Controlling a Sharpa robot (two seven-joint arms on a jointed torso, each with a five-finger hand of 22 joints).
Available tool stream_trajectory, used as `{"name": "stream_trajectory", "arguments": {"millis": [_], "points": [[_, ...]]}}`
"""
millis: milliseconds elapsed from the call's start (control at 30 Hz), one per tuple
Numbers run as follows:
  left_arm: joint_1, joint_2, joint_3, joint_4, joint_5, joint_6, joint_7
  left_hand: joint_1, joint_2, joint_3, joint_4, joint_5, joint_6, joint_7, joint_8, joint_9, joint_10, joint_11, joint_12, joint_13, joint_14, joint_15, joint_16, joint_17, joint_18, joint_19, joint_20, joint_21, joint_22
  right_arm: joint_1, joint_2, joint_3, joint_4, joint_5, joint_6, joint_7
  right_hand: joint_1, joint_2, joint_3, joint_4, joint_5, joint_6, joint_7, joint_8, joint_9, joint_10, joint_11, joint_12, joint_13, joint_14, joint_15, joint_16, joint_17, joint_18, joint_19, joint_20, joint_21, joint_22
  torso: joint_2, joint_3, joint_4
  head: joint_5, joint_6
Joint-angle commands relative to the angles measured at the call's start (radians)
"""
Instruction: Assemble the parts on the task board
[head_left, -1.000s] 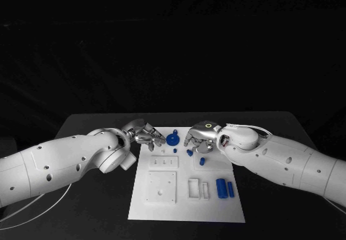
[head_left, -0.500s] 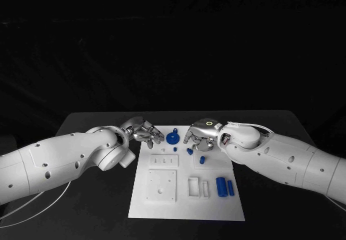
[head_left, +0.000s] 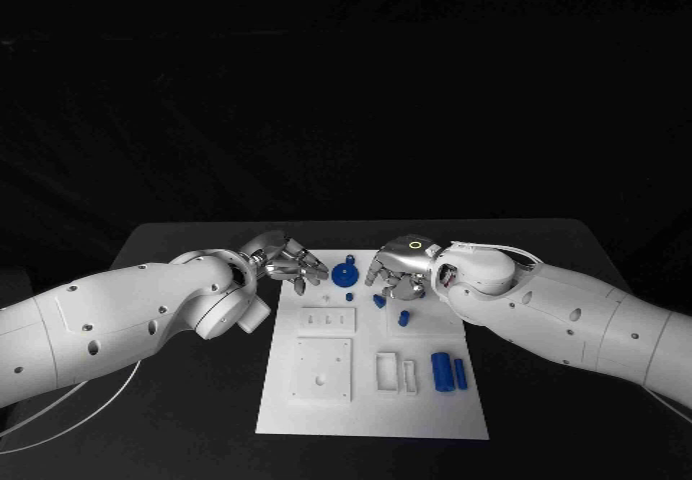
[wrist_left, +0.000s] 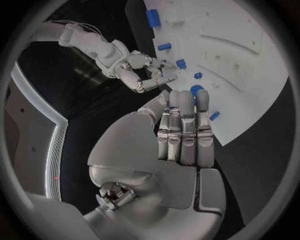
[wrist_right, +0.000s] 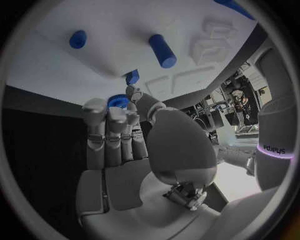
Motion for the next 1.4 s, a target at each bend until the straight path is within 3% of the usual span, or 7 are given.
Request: {"name": "stream_trajectory", "arguments": {"millis": [33, 600, 1100, 1200, 1400], "points": [[0.003, 0.001, 0.001, 0.003, 0.010, 0.003, 0.016, 0.008, 0.005, 0.000, 0.000, 0.004, 0.002, 0.003, -0.003, -0.001, -0.006, -0.003, -0.006, 0.000, -0.006, 0.002, -0.005, 0.000, 0.006, 0.006, 0.003, -0.006, 0.019, 0.000, 0.004, -0.002, -0.007, -0.026, 0.022, -0.003, 0.001, -0.008, 0.004, 0.001, 0.000, -0.005, -0.002, -0.002, 0.000, -0.001, -0.003, 0.002, 0.001, -0.001, -0.004, 0.002, 0.000, -0.007, -0.008, 0.002, -0.004, 0.082, 0.001, -0.0006, 0.0006, 0.002, -0.003], [0.006, 0.003, 0.001, 0.003, 0.013, 0.006, 0.014, 0.011, 0.006, -0.002, 0.000, 0.000, 0.002, 0.003, -0.003, -0.002, -0.008, -0.003, -0.006, -0.001, -0.008, 0.002, -0.005, 0.001, 0.006, 0.007, 0.003, -0.011, 0.020, 0.000, 0.011, -0.023, -0.015, -0.031, 0.049, 0.004, 0.004, -0.009, 0.003, 0.000, -0.003, -0.006, -0.002, -0.002, 0.000, -0.004, -0.001, 0.003, 0.001, -0.004, -0.002, 0.001, -0.001, -0.007, -0.013, 0.003, -0.008, 0.081, 0.002, 0.0002, -0.0016, 0.008, -0.012], [0.006, 0.007, 0.001, -0.001, 0.017, 0.010, 0.014, 0.011, 0.006, -0.003, 0.001, -0.002, 0.001, 0.003, -0.003, -0.002, -0.009, -0.002, -0.006, -0.001, -0.008, 0.003, -0.005, 0.001, 0.006, 0.007, 0.004, -0.012, 0.020, 0.000, 0.021, -0.029, -0.017, -0.026, 0.061, 0.006, 0.015, -0.008, -0.052, 0.000, -0.004, -0.020, -0.003, -0.002, 0.000, -0.007, -0.001, -0.003, -0.001, -0.007, -0.001, 0.000, -0.005, -0.006, -0.015, 0.005, -0.018, 0.079, 0.001, -0.0024, -0.0020, 0.010, -0.014], [0.006, 0.008, 0.001, -0.002, 0.018, 0.011, 0.013, 0.011, 0.007, -0.004, 0.002, -0.004, 0.001, 0.003, -0.003, -0.002, -0.009, -0.002, -0.006, -0.001, -0.008, 0.003, -0.004, 0.001, 0.005, 0.007, 0.004, -0.013, 0.019, 0.000, 0.024, -0.029, -0.018, -0.025, 0.058, 0.004, 0.002, -0.007, -0.076, 0.007, -0.003, 0.000, 0.006, -0.002, 0.001, -0.003, 0.002, 0.006, 0.005, -0.005, 0.000, 0.005, -0.001, -0.007, -0.012, 0.005, -0.015, 0.079, 0.001, -0.0026, -0.0017, 0.009, -0.014], [0.006, 0.010, 0.001, -0.005, 0.019, 0.012, 0.013, 0.011, 0.008, -0.005, 0.004, -0.005, 0.001, 0.003, -0.003, -0.002, -0.010, -0.002, -0.006, 0.000, -0.008, 0.003, -0.004, 0.001, 0.005, 0.008, 0.004, -0.014, 0.019, 0.000, 0.027, -0.029, -0.019, -0.027, 0.050, -0.006, -0.012, 0.018, -0.146, 0.027, 0.004, 0.053, 0.027, -0.003, 0.000, 0.001, 0.012, 0.020, 0.018, 0.001, 0.007, 0.014, 0.005, -0.005, -0.002, 0.012, -0.013, 0.081, 0.002, -0.0030, -0.0027, 0.008, -0.014]]}}
